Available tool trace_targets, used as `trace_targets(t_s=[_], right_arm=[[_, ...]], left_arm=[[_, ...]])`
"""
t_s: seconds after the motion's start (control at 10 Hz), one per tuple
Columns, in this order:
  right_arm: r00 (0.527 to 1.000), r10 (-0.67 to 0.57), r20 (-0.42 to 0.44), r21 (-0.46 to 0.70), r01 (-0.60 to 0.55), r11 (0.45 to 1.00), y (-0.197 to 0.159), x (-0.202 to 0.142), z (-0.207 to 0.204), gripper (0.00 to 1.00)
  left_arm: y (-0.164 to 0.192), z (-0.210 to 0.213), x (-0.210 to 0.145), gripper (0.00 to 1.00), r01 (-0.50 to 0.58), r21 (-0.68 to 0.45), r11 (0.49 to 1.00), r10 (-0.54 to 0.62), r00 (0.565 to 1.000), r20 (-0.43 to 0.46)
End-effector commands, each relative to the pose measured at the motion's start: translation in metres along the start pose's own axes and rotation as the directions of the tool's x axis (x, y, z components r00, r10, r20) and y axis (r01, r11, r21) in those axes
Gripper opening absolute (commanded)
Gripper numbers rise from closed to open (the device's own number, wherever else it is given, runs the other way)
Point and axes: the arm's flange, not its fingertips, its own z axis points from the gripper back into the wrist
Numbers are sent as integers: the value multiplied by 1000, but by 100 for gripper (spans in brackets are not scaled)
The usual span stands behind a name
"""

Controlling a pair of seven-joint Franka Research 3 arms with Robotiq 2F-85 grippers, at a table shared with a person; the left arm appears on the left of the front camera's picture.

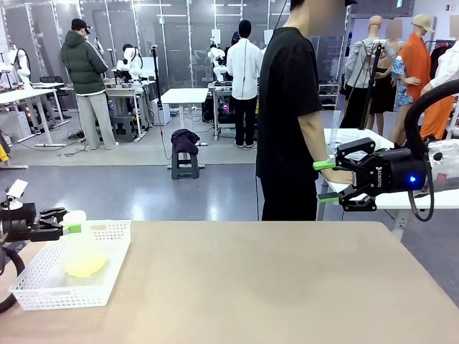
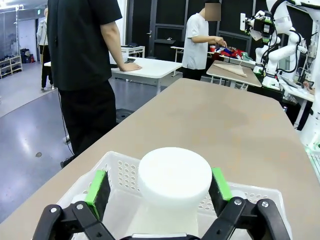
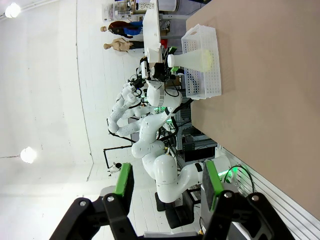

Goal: Prepare the solutions needed for the experiment.
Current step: When the human places the Big flask in the center of the table, pick up the Big flask and place it in the left Organizing basket.

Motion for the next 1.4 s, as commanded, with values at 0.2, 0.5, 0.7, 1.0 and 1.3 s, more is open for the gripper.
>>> trace_targets(t_s=[0.2, 0.5, 0.7, 1.0, 1.3], right_arm=[[1000, 5, 9, 3, -5, 1000, 1, -1, -1, 70], [1000, 5, 9, 3, -5, 1000, 1, -1, -1, 70], [1000, 5, 9, 3, -5, 1000, 1, -1, -1, 70], [1000, 5, 9, 3, -5, 1000, 1, -1, -1, 70], [1000, 5, 9, 3, -5, 1000, 1, -1, -1, 70]], left_arm=[[1, -1, -1, 100, 12, -9, 1000, -12, 1000, 10], [0, 0, 0, 100, 0, 0, 1000, 0, 1000, 0], [-9, 8, 8, 100, 45, -41, 998, -48, 996, -79], [-20, 35, 17, 100, 63, -14, 998, -64, 992, -107], [-38, 73, 48, 100, 89, 48, 995, -83, 990, -117]])
